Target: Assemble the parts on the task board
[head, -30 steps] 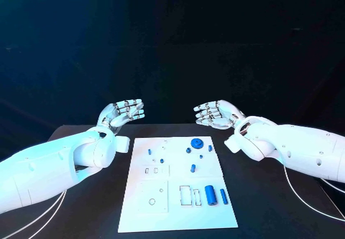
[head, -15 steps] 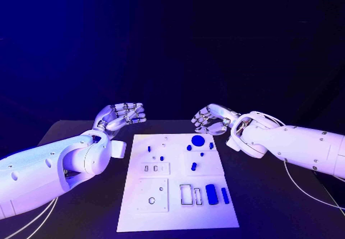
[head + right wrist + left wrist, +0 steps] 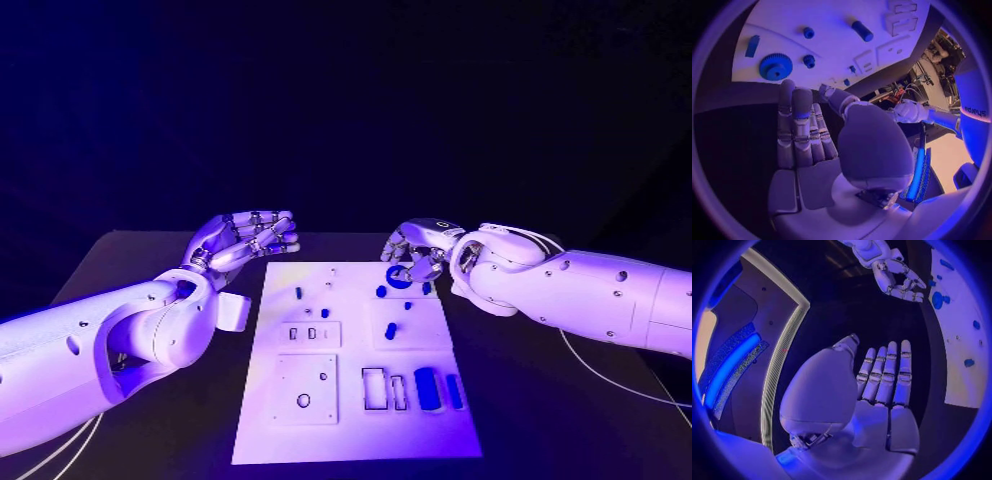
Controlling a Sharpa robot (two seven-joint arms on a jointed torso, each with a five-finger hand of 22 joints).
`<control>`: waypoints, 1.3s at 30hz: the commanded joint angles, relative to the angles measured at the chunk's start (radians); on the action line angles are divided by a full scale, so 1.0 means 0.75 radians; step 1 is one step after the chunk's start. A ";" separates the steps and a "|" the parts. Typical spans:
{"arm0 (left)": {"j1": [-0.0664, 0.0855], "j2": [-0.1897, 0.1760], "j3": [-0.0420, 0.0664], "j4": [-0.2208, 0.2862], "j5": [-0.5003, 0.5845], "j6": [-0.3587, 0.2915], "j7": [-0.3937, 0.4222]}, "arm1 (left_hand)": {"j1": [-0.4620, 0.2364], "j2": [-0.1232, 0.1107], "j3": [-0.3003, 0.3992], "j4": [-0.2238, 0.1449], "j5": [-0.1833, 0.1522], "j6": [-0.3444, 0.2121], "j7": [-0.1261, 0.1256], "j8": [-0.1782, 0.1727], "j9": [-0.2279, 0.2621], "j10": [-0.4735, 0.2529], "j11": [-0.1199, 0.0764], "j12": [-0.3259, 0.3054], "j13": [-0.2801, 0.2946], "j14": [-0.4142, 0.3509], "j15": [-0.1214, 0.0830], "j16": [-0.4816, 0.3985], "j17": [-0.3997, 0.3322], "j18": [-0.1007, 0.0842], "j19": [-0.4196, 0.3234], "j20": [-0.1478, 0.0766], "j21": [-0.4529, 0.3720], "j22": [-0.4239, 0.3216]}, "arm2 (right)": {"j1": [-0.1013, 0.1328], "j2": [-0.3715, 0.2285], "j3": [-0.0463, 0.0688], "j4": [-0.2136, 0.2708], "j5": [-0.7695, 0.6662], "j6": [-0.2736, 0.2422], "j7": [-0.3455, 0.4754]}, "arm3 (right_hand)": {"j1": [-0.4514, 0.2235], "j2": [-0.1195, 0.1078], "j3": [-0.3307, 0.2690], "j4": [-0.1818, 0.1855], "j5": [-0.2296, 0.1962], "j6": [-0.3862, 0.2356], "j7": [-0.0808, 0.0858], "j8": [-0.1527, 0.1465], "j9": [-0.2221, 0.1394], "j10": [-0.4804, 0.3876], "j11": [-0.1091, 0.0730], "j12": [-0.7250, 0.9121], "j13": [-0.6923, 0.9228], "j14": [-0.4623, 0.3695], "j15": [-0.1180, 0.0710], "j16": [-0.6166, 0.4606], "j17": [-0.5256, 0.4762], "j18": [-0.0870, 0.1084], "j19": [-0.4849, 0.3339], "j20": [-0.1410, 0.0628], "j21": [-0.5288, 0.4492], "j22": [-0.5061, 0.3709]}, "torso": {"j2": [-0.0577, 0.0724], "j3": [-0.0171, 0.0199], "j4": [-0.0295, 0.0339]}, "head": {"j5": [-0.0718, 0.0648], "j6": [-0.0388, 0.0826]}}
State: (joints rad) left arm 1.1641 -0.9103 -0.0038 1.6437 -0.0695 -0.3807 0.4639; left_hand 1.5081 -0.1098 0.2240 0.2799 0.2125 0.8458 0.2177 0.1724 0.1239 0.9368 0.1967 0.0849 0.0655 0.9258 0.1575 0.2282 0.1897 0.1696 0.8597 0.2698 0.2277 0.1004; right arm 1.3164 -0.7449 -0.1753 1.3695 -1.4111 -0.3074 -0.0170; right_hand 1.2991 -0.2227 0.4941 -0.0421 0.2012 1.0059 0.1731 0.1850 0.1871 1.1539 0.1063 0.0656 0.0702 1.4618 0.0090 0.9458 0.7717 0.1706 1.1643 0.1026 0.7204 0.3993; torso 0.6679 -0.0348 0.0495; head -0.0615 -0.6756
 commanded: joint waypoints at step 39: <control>0.003 -0.014 0.004 0.032 0.021 0.053 -0.010 | -0.005 -0.012 0.008 0.004 -0.006 0.002 0.040 0.000 -0.003 0.003 0.007 -0.015 -0.001 -0.011 0.007 -0.010 0.005 0.019 0.011 0.000 0.009 -0.001 | -0.040 0.079 -0.003 -0.073 -0.126 0.163 -0.095 | 0.021 -0.005 -0.002 0.064 -0.002 0.014 0.002 -0.021 0.023 -0.025 0.002 0.033 0.008 0.075 0.019 0.620 0.653 -0.058 0.144 0.027 0.513 0.627 | 0.063 -0.0191 0.0298 | -0.019 -0.009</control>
State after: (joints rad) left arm 1.1652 -0.9224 -0.0016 1.6663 -0.0586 -0.3597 0.4544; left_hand 1.5081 -0.1098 0.2267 0.2827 0.2125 0.8456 0.2177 0.1723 0.1227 0.9367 0.1969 0.0771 0.0652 0.9218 0.1613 0.2241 0.1916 0.1696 0.8595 0.2697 0.2312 0.1000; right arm 1.2880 -0.6879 -0.1771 1.3155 -1.4931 -0.2062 -0.0893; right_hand 1.3063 -0.2317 0.4864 0.0076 0.2012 1.0080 0.1743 0.1699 0.2033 1.1306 0.1078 0.0866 0.0751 1.4685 0.0159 1.4084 1.2607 0.1390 1.2647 0.1234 1.1027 0.8675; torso 0.7136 -0.0489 0.0709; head -0.0766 -0.6821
